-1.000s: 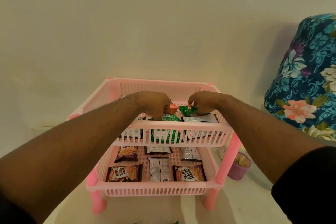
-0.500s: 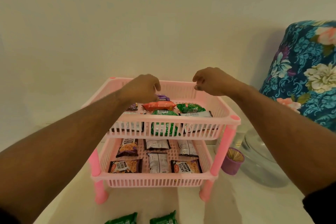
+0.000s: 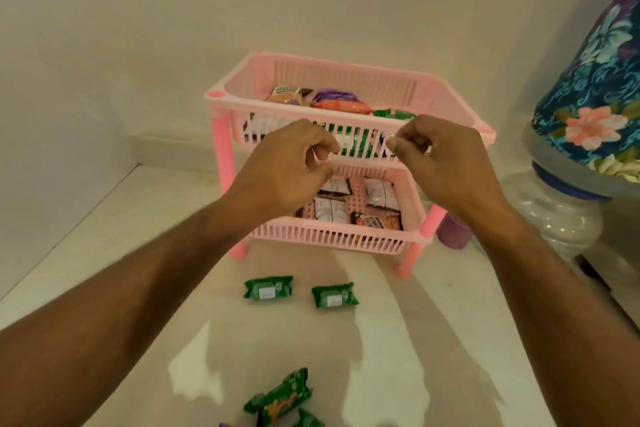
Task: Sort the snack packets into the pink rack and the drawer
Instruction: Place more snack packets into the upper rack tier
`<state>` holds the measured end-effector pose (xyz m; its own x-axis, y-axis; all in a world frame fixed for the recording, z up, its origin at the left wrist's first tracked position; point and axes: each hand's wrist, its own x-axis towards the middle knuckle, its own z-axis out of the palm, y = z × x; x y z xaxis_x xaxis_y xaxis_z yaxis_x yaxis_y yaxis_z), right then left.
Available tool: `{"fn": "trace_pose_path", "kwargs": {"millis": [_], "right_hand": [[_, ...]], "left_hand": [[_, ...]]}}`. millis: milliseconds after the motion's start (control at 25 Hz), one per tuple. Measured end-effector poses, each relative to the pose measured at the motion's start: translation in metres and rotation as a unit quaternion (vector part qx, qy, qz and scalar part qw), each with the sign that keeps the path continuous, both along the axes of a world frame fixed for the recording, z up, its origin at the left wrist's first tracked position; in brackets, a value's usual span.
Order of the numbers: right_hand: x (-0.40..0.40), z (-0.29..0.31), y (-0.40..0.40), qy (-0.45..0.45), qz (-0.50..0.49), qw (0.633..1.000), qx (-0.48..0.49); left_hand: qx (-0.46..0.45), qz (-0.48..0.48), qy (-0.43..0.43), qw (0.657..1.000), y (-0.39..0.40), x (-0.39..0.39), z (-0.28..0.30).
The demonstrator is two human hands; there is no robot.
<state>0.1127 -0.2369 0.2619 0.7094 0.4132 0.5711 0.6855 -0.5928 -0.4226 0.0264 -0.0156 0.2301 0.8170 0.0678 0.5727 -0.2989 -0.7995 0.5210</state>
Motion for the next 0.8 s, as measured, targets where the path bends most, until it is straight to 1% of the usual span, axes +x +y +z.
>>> {"fn": "trace_pose_path", "kwargs": {"millis": [120,200,320,440,480,600,720,800], "right_hand": [[-0.015,-0.052,-0.001,0.054,0.011,0.997,-0.044],[-0.024,-0.09,0.004,0.09,0.027,0.991,-0.093],[-0.034,-0.144,0.012,0.143,0.037,0.977,-0.154],[-0.039,-0.192,0.015,0.194,0.023,0.961,-0.198],[-0.039,-0.206,0.015,0.202,0.02,0.956,-0.213],[-0.041,-0.236,0.012,0.219,0.013,0.945,-0.245],[-0.041,-0.256,0.012,0.204,0.016,0.939,-0.277],[-0.042,-0.265,0.014,0.193,0.018,0.937,-0.29]], "left_hand": [[-0.045,-0.014,0.049,0.998,0.001,-0.022,-0.049],[-0.033,-0.006,0.095,0.995,0.002,-0.031,-0.084],[-0.015,0.028,0.182,0.983,0.005,-0.038,-0.135],[-0.051,0.067,0.232,0.969,0.007,-0.043,-0.179],[-0.048,0.079,0.242,0.966,0.008,-0.044,-0.19],[-0.003,0.121,0.258,0.958,0.012,-0.047,-0.217],[0.035,0.156,0.266,0.951,0.018,-0.048,-0.234],[0.064,0.16,0.274,0.946,0.019,-0.046,-0.24]]}}
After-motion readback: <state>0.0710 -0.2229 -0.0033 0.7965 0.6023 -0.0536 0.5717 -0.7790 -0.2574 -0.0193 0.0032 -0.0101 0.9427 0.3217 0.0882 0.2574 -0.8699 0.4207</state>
